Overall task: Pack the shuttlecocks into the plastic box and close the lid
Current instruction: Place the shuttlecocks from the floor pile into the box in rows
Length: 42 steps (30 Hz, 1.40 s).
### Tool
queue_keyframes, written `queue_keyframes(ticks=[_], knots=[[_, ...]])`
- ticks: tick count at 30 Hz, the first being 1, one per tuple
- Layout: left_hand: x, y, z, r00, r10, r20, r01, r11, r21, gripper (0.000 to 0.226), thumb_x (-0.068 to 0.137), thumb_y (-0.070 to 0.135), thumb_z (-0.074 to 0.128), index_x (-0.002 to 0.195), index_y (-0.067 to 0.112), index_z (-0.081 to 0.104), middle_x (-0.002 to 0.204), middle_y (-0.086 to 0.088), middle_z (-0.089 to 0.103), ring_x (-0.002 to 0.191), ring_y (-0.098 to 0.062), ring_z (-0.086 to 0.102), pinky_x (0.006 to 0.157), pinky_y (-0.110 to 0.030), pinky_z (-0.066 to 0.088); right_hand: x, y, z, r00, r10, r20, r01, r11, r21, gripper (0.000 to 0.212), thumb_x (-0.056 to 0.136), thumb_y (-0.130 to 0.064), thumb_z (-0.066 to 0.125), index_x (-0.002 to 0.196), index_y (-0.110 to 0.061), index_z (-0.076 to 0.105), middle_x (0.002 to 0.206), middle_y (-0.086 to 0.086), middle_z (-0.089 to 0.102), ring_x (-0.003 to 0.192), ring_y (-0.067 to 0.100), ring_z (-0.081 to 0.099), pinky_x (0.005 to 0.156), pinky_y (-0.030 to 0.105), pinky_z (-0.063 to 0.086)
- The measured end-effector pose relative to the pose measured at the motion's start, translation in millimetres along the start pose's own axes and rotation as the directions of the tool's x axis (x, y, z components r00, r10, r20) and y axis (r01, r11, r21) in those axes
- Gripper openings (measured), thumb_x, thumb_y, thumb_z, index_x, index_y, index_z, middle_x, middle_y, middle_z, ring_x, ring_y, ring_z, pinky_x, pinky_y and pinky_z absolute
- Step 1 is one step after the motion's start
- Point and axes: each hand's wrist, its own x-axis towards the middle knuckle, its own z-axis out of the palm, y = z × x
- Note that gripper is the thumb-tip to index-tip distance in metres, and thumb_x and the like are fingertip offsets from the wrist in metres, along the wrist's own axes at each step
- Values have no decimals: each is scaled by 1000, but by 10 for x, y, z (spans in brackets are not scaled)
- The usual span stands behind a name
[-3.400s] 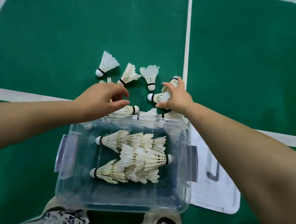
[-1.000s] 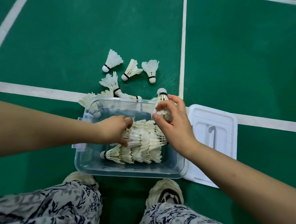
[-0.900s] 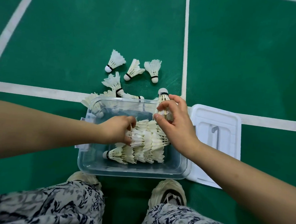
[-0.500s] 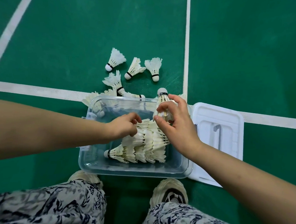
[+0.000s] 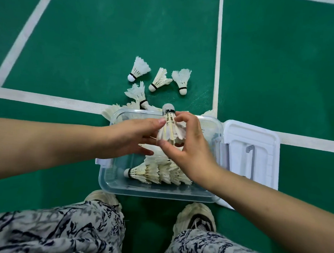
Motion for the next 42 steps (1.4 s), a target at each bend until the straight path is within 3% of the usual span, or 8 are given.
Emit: queue_keyframes(ticks=[5, 8, 9, 12, 15, 21, 33, 42], knots=[[37, -35, -88, 1000, 11, -20, -12, 997, -71, 45, 78, 43, 62, 113, 15, 57, 95, -2, 67, 85, -15, 63, 72, -27, 51, 19, -128, 154, 995, -41, 90, 44, 999, -28, 64, 76, -35, 73, 122, -13, 34, 121, -6, 32, 106, 8, 43, 92, 33, 45], [-5, -13, -194, 985, 102, -137, -66, 968, 241, 43, 75, 46, 63, 108, 19, 56, 95, 1, 67, 83, -13, 63, 77, -31, 51, 33, -40, 156, 993, -12, 116, 19, 998, -54, 64, 78, -38, 70, 124, -15, 31, 132, -2, 30, 116, 14, 46, 95, 38, 46], [-18, -6, -235, 973, 154, -174, -55, 882, 469, 43, 77, 49, 63, 105, 17, 56, 96, -2, 65, 84, -17, 61, 79, -35, 49, 46, 4, 152, 991, 14, 132, -3, 996, -88, 64, 79, -39, 68, 126, -17, 30, 133, -2, 31, 119, 13, 44, 97, 36, 43], [-44, -4, -304, 949, 305, -81, -34, 353, 935, 38, 83, 51, 55, 96, 16, 47, 92, -2, 59, 82, -21, 53, 69, -33, 41, 123, 146, 164, 968, 101, 232, -42, 968, -248, 67, 80, -43, 65, 134, -21, 31, 137, -2, 38, 127, 13, 38, 102, 29, 34], [-18, -38, -336, 946, 323, 29, -51, 59, 997, 44, 83, 57, 50, 109, 21, 45, 103, -2, 59, 93, -22, 53, 72, -32, 41, 197, 270, 225, 918, 164, 362, -17, 926, -377, 75, 77, -50, 65, 138, -21, 31, 138, 0, 44, 129, 16, 36, 105, 31, 33], [81, -196, -437, 952, 268, 146, -58, -310, 949, 49, 85, 58, 44, 118, 22, 42, 115, -2, 56, 105, -24, 51, 86, -34, 43, 307, 376, 385, 845, 217, 488, 103, 831, -547, 76, 74, -58, 62, 136, -23, 34, 141, 3, 43, 132, 22, 32, 107, 40, 27], [114, -244, -477, 960, 224, 169, -49, -458, 888, 38, 86, 47, 43, 109, 18, 47, 99, -2, 59, 96, -25, 54, 90, -36, 34, 296, 371, 394, 863, 168, 477, 135, 833, -537, 40, 83, -42, 57, 118, -26, 47, 126, -3, 51, 121, 18, 39, 100, 34, 30], [31, -214, -391, 944, 257, 205, -58, -483, 874, 32, 85, 38, 42, 108, 16, 49, 98, -5, 58, 95, -27, 54, 77, -33, 34, 315, 335, 374, 846, 127, 518, 191, 835, -517, 61, 80, -38, 58, 136, -35, 35, 151, -1, 21, 135, 22, 23, 110, 42, 26]])
